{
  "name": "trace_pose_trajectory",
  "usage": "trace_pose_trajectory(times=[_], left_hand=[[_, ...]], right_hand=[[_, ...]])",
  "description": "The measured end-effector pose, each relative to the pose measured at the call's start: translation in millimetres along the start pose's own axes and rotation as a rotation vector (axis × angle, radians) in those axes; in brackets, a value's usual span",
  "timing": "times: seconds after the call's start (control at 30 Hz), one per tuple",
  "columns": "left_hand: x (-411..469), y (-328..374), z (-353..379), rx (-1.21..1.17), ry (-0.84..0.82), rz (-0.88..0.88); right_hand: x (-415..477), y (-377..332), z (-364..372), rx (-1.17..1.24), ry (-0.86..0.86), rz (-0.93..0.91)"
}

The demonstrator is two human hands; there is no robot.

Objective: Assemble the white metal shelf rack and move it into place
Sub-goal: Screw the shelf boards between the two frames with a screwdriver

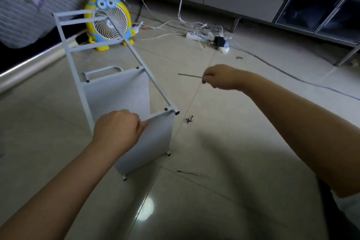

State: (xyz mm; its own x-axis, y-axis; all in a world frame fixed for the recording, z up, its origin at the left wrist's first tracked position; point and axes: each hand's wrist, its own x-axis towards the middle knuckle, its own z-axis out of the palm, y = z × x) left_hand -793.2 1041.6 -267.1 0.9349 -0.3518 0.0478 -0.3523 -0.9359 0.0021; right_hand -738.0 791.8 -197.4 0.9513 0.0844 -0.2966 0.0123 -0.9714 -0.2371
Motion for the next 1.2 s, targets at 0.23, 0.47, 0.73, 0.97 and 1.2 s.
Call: trace_pose_trajectory(times=[0.23,0.47,0.73,0.97,1.2], left_hand=[[19.8,37.8,24.1,-0.128,0.322,0.211],[26.6,34.8,42.2,-0.205,0.312,0.267],[26.9,33.2,47.9,-0.174,0.373,0.288],[26.4,34.0,42.0,-0.182,0.267,0.298],[32.2,16.1,14.9,-0.614,0.133,-0.120]], right_hand=[[5.8,104.5,158.3,0.077,0.031,0.203],[-0.3,134.2,282.5,-0.106,-0.036,0.313],[-7.7,134.6,315.0,-0.079,0.013,0.334],[-5.6,139.3,316.5,-0.083,0.007,0.341],[31.8,100.6,218.5,0.293,0.260,0.125]])
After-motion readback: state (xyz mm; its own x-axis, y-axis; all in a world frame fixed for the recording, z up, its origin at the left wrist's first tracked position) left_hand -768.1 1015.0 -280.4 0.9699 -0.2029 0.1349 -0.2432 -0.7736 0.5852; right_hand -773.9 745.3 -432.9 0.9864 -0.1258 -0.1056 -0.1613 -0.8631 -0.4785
